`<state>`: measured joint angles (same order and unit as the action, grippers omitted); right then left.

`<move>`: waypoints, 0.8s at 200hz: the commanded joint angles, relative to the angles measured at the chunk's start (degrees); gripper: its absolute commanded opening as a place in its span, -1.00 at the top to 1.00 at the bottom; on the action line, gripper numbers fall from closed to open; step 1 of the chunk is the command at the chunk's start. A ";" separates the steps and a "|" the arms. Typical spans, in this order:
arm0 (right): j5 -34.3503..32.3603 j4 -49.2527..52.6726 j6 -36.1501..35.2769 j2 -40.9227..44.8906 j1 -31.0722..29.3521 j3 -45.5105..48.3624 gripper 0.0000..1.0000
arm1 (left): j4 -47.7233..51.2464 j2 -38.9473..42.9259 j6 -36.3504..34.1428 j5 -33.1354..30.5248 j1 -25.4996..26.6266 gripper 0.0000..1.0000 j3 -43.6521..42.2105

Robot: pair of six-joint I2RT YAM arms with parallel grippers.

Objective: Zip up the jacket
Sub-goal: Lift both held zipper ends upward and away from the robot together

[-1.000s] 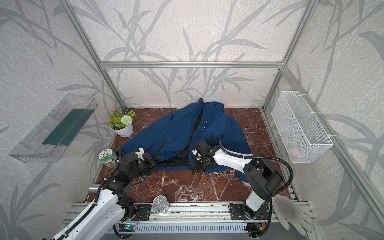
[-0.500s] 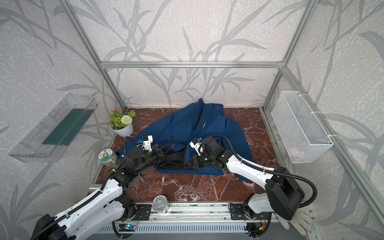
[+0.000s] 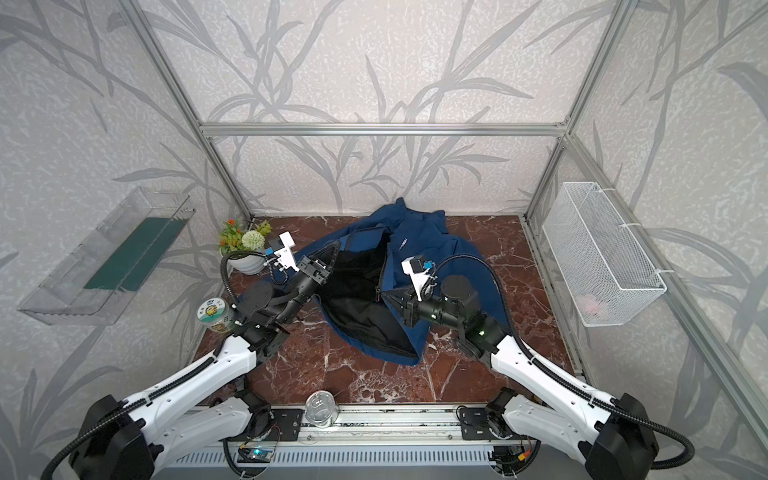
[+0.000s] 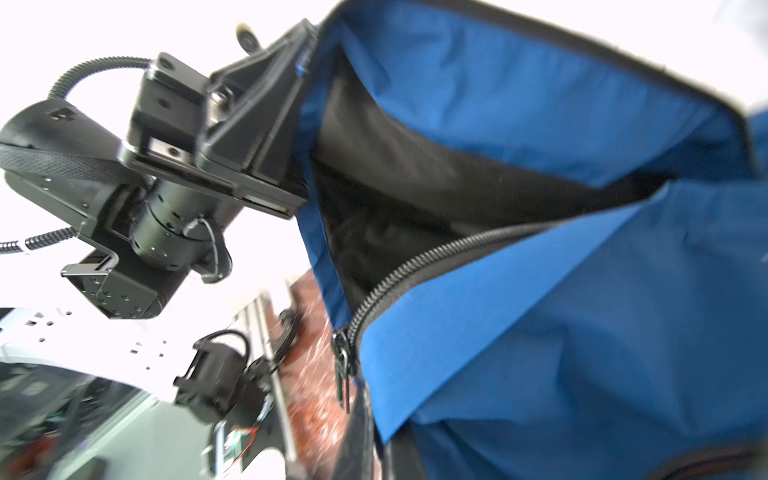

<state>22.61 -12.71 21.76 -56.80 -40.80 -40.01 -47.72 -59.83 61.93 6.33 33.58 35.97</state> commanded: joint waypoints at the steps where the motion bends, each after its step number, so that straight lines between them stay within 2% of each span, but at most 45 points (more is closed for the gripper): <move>1: -3.22 -5.63 -5.89 1.89 0.19 -1.68 1.00 | -10.59 -1.27 -5.69 -0.39 2.20 1.00 2.82; 17: -4.34 -4.91 -7.83 2.88 0.18 -3.08 1.00 | -15.71 -3.22 -9.27 -1.68 3.94 1.00 2.96; 63: -7.85 -2.87 -10.86 4.52 0.19 -8.28 1.00 | -19.37 -9.47 -16.67 -1.26 8.19 1.00 9.91; 90: -9.61 -5.58 -11.64 4.98 0.32 -9.30 1.00 | -33.33 -15.27 -23.30 -4.61 10.50 1.00 10.05; 160: -11.82 -15.39 -13.47 4.41 0.95 -8.14 1.00 | -33.49 -19.65 -31.21 -2.32 11.73 1.00 14.96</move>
<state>12.58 -19.29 10.20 -52.84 -40.32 -47.51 -74.91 -79.85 35.73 3.14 44.91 48.27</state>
